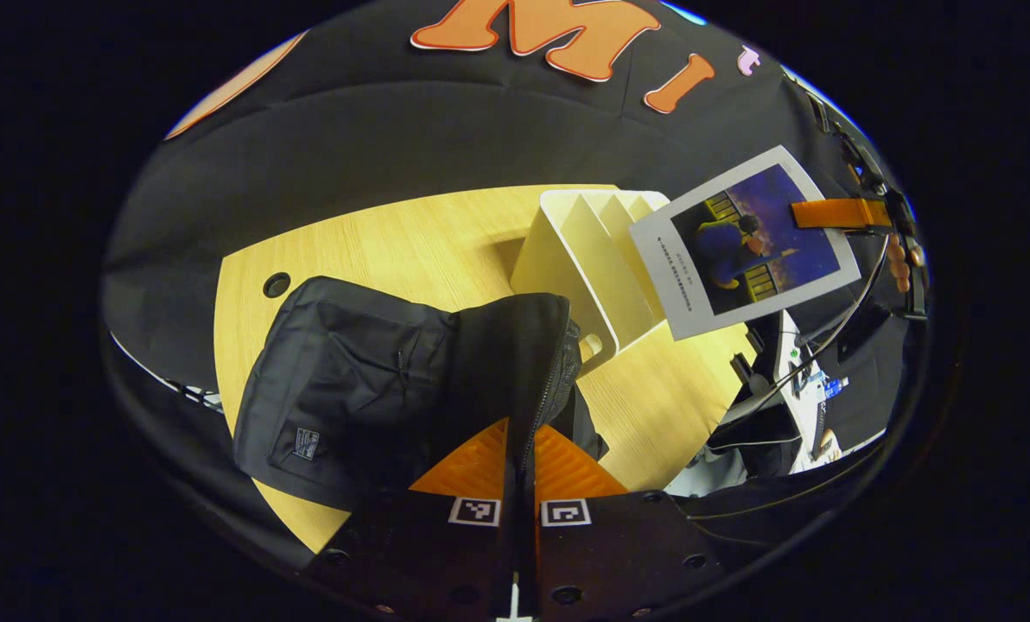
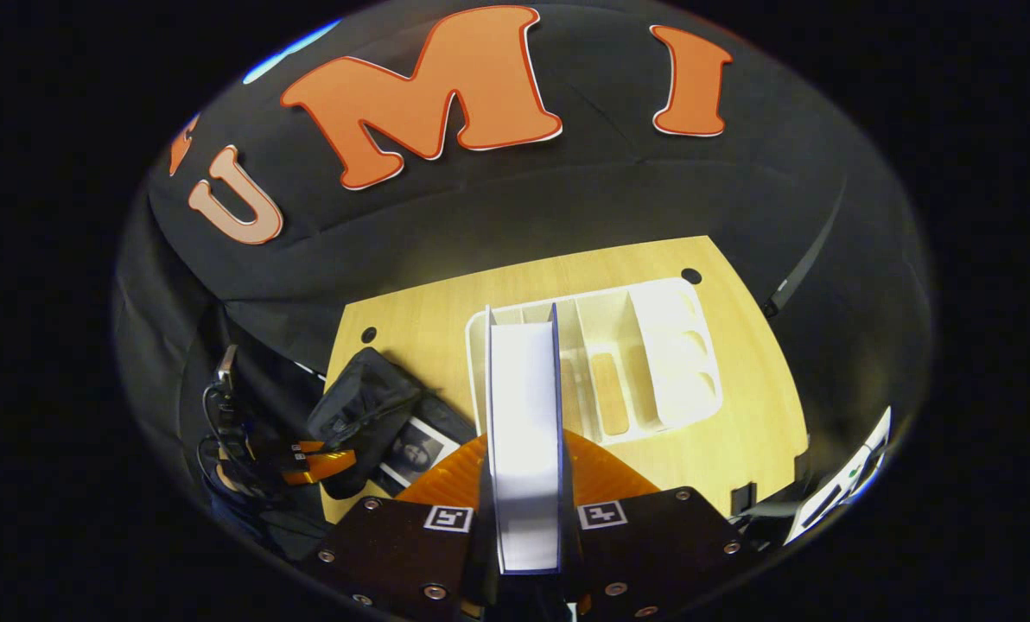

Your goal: Open the schoolbag, grab two books from the bookshelf and put them into the schoolbag.

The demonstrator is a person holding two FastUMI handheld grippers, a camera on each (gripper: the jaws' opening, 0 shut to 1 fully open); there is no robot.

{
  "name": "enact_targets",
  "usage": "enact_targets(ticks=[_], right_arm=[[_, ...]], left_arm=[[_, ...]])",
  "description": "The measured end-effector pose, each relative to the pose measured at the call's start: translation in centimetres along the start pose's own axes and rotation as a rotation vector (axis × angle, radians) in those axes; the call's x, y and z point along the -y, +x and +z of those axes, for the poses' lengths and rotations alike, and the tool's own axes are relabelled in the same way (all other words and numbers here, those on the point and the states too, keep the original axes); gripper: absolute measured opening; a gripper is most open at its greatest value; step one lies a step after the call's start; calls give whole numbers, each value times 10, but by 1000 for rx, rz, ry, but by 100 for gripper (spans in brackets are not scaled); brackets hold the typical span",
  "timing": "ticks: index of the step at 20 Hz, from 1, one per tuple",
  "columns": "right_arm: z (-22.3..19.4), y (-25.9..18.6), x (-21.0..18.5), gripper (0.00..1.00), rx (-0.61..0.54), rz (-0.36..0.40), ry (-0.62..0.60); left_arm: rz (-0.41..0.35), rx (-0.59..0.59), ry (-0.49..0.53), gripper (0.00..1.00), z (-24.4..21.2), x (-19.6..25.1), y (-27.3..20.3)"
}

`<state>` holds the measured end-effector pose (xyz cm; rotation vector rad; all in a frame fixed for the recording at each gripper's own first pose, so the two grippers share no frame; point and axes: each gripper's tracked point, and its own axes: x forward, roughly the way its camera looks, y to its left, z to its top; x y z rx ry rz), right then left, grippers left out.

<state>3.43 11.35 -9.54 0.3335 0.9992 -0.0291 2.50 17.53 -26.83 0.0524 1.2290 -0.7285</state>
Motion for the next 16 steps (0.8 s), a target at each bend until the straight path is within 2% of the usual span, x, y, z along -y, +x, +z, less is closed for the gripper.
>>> enact_targets(ticks=[3,7,16], right_arm=[[-23,2,-29,29,-1,73,49],[-46,11,-53,29,-8,118,114],[-106,60,-94,29,-56,274,349]], left_arm=[[-3,-3,35,3,5,-2,-5],[-11,-1,91,3,16,-6,-14],[-33,20,154,3,28,-10,-41]])
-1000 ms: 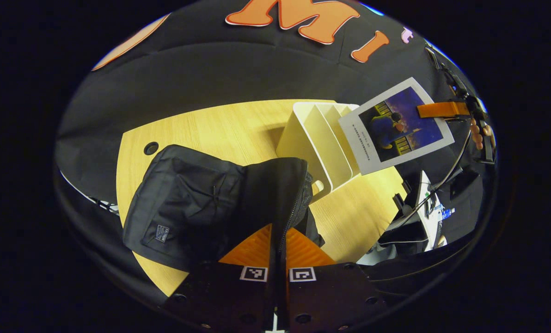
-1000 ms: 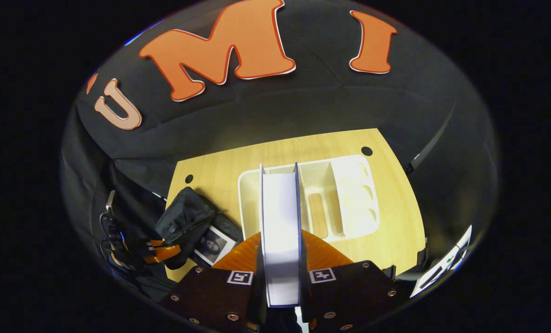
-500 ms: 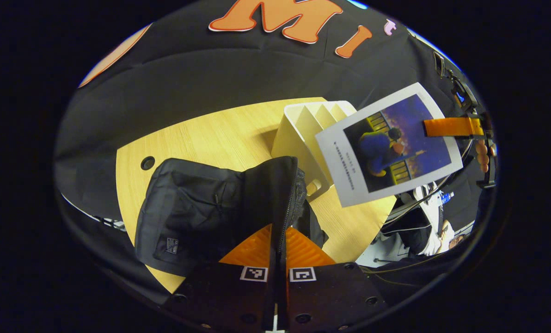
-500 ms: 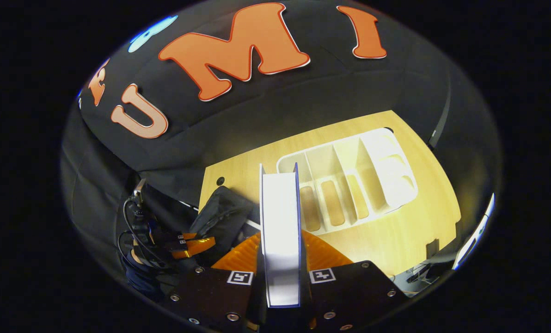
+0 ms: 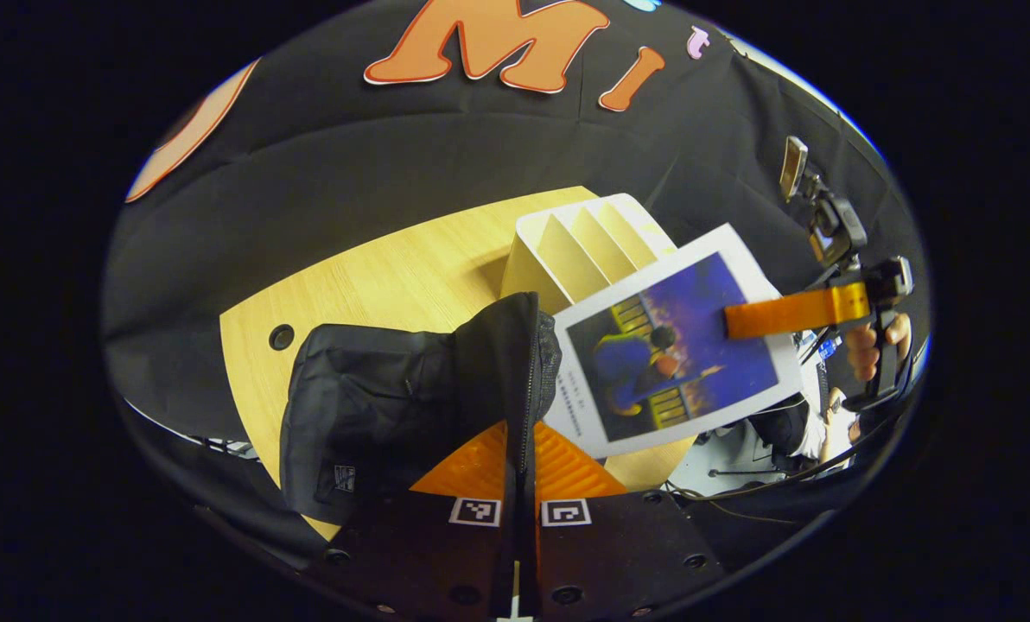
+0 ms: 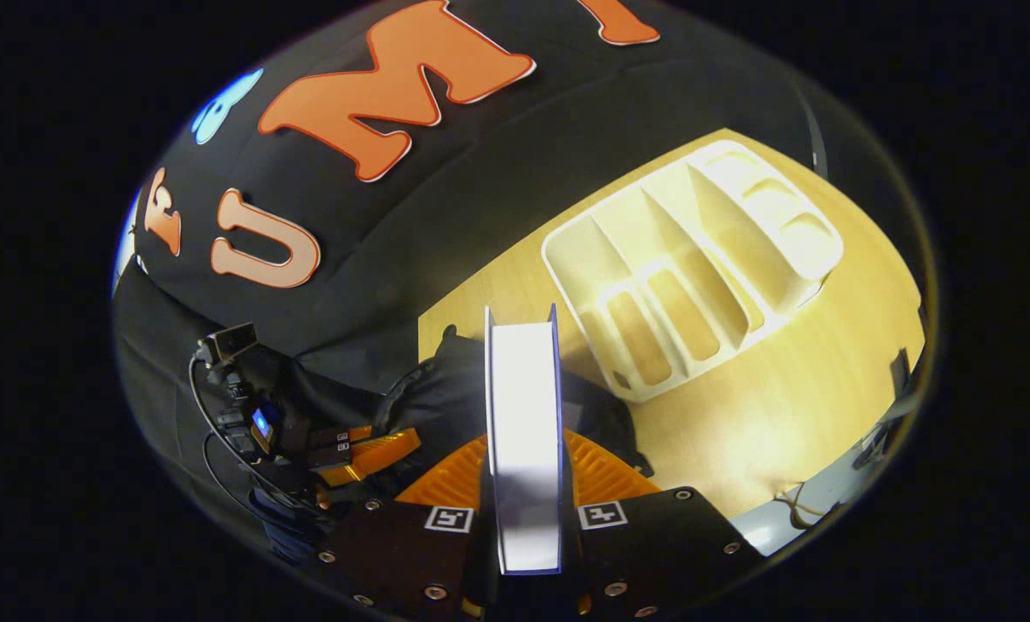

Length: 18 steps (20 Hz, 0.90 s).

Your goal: Open the schoolbag, grab two books from the bookshelf and put them into the schoolbag.

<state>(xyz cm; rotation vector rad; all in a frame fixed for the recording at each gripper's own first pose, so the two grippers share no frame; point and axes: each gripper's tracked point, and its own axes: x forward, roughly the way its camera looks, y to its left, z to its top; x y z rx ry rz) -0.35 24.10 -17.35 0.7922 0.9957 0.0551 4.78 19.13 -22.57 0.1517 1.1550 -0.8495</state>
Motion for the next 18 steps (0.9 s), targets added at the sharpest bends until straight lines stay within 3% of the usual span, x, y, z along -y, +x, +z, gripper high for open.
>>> enact_targets(ticks=[9,18], right_arm=[[-38,73,-12,29,5,150,180],[-70,136,-32,28,61,205,296]], left_arm=[[2,3,32,3,7,5,-10],[-31,11,7,3,4,20,-7]])
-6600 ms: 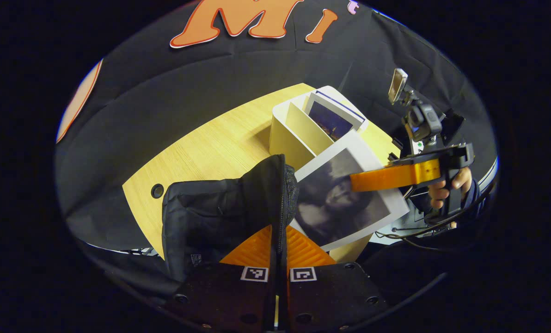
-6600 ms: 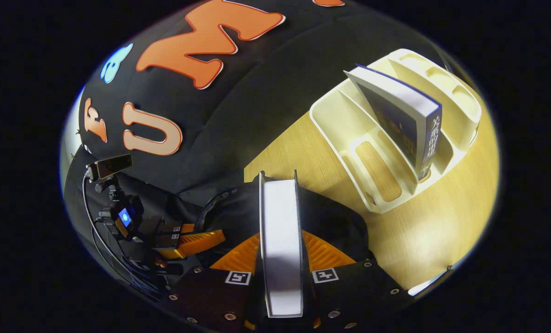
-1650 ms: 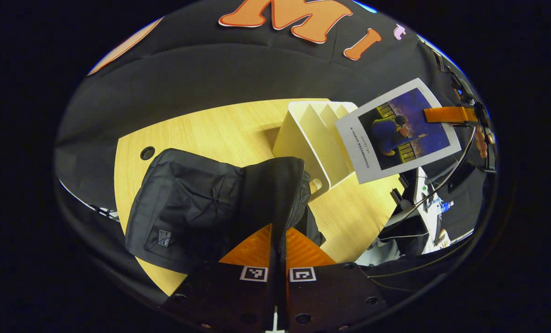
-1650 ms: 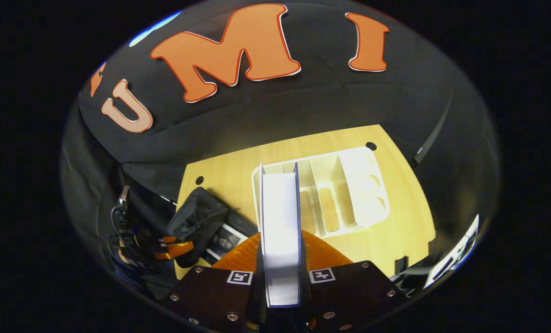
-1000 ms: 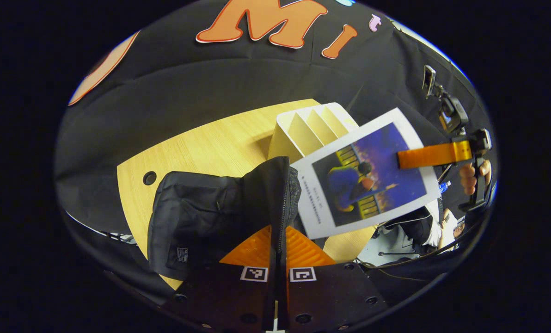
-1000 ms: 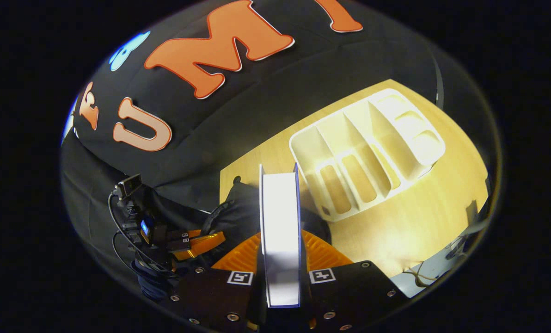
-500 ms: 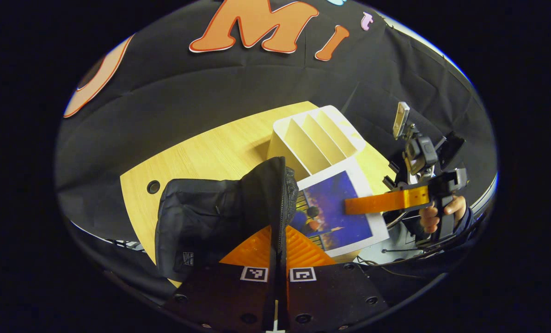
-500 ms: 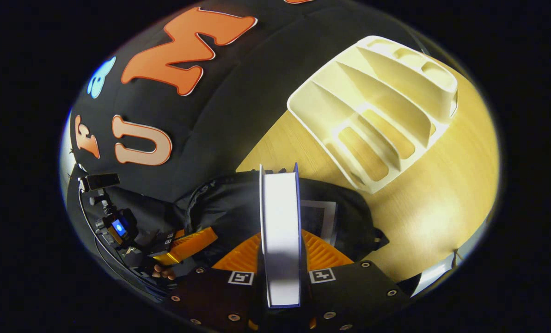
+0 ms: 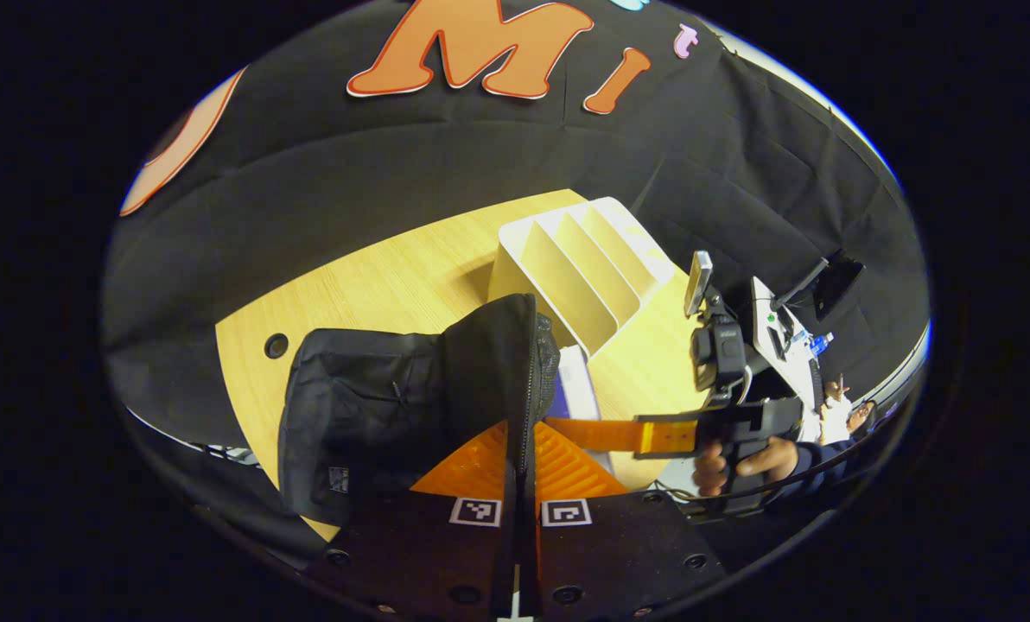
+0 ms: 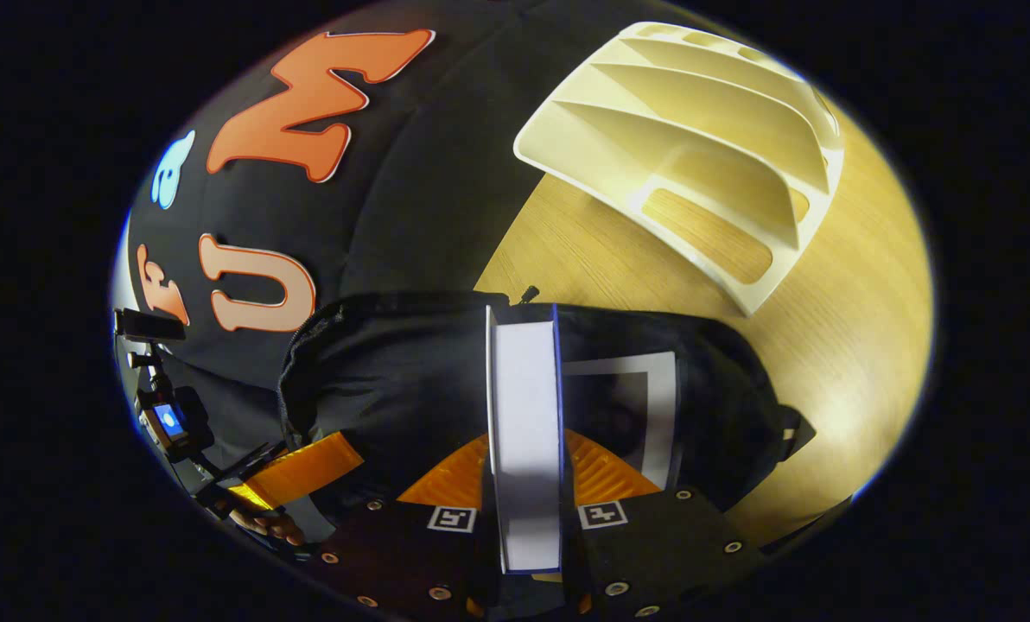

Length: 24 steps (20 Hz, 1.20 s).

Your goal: Open the schoolbag, grab two books from the bookshelf and put them into the schoolbag.

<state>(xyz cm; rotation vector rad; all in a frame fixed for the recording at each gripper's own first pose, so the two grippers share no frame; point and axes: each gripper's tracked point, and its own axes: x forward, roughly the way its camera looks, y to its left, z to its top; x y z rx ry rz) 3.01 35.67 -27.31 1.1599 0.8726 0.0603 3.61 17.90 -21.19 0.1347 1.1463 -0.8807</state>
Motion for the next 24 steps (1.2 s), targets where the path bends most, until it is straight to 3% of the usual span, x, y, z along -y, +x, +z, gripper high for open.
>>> enact_targets(ticks=[9,12,17,24], right_arm=[[-20,37,-4,29,12,39,0],[-25,43,-3,29,-23,16,14],[-23,9,19,47,-103,-157,-203],[48,-63,10,50,-1,-205,-374]], left_arm=[[-28,23,9,3,0,21,1],[-33,29,-9,3,-4,14,1],[-44,33,-22,3,-8,6,3],[3,15,-14,3,-24,9,22]])
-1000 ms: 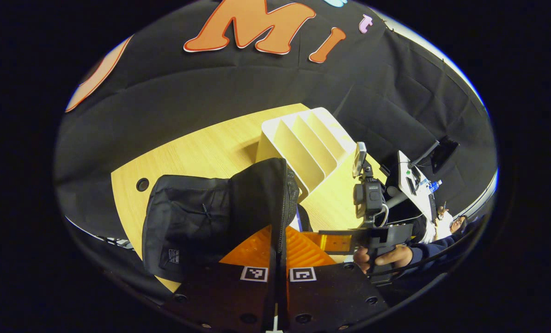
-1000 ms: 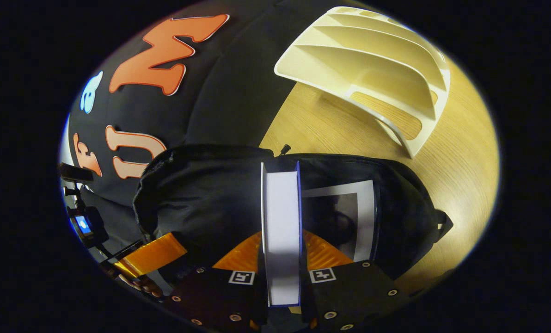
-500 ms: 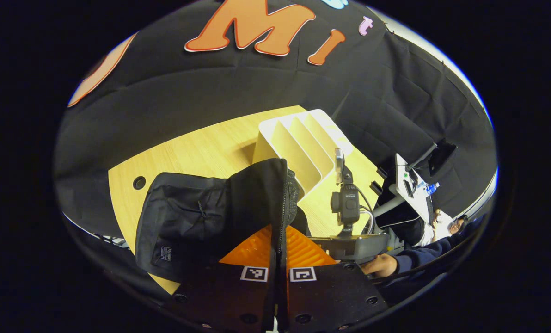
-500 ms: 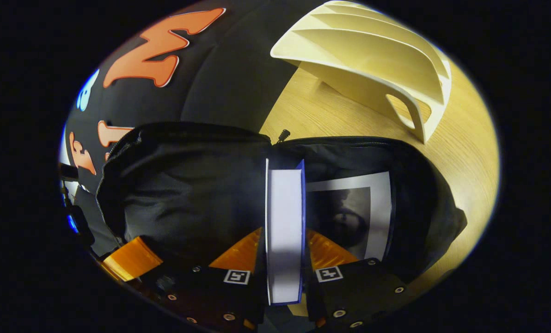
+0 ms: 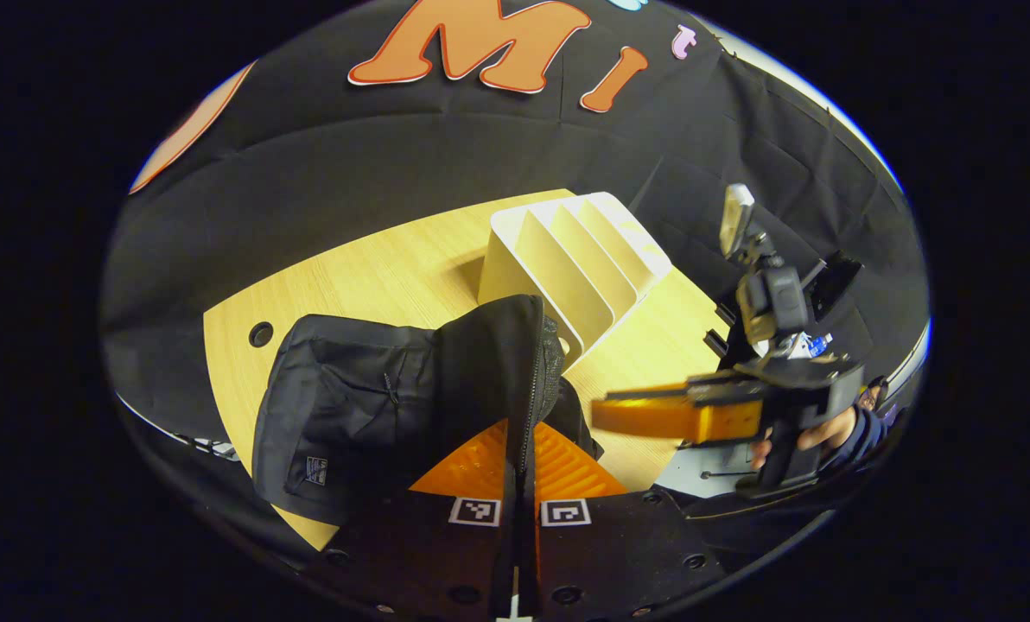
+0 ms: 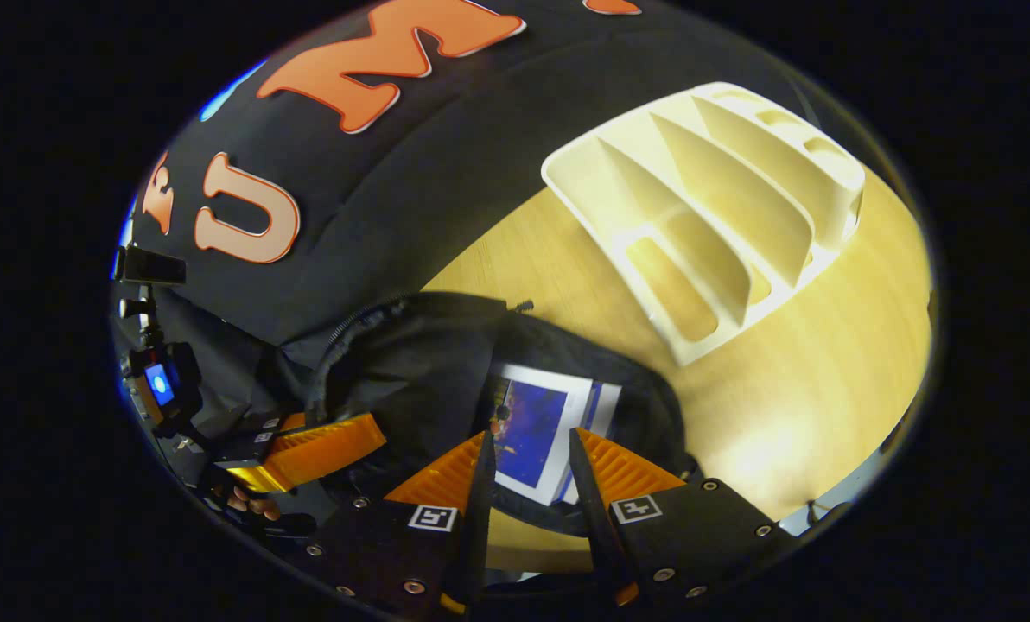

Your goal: Open the schoolbag, grab two books from the bookshelf and put them into the schoolbag.

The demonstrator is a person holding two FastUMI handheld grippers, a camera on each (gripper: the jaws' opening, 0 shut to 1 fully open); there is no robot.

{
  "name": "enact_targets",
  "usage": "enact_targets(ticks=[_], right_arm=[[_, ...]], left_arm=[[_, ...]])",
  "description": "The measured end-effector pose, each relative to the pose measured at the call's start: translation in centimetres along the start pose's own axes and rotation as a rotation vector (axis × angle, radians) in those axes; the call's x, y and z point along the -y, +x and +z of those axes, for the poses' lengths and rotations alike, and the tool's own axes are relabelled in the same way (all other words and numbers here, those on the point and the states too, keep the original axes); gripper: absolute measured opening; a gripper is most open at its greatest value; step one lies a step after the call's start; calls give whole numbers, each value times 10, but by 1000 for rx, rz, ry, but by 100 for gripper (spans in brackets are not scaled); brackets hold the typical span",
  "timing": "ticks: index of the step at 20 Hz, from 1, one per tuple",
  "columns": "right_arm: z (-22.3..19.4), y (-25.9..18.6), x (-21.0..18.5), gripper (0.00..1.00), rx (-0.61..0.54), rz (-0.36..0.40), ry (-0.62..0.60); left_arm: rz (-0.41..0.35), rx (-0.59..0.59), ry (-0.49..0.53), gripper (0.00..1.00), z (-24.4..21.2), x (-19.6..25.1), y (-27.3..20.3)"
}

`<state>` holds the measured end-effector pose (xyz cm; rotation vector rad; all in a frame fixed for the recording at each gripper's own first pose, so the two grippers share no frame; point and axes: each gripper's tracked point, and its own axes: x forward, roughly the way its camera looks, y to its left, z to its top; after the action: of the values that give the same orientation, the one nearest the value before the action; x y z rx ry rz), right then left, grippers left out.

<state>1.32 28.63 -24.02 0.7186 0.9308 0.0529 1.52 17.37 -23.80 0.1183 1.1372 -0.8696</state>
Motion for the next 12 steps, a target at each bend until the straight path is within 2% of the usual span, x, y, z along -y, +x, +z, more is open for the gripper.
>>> enact_targets(ticks=[6,7,8,10,12], right_arm=[[84,-62,49,54,100,-8,-131],[95,-71,58,42,100,6,-137],[103,-80,67,54,98,28,-143],[115,-92,88,55,89,50,-167],[126,-106,107,55,79,72,-209]], left_arm=[[113,-5,-84,5,-15,16,26],[139,-7,-112,6,-19,18,34],[165,-12,-139,7,-23,23,41],[216,-28,-197,7,-28,35,55],[271,-38,-241,11,-31,48,70]])
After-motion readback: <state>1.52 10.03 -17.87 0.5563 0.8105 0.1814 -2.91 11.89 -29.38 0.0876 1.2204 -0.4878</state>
